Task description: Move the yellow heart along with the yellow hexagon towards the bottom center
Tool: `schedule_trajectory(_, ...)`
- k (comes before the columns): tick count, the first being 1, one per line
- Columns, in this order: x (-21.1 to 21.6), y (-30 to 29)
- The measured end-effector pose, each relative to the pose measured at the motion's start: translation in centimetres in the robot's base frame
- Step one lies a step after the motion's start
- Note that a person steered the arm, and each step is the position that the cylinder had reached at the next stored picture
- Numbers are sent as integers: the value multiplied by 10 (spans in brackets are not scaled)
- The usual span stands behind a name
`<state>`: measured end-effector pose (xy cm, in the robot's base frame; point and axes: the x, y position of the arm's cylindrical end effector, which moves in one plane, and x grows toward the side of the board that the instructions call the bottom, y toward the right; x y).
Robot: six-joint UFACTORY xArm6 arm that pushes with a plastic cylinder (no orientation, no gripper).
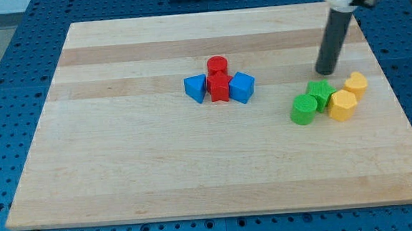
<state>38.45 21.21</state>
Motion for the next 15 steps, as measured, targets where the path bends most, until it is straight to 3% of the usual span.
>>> schedule_trajectory(2, 14, 38)
schedule_trajectory(10, 122, -28)
schedule_trajectory(15, 124, -59)
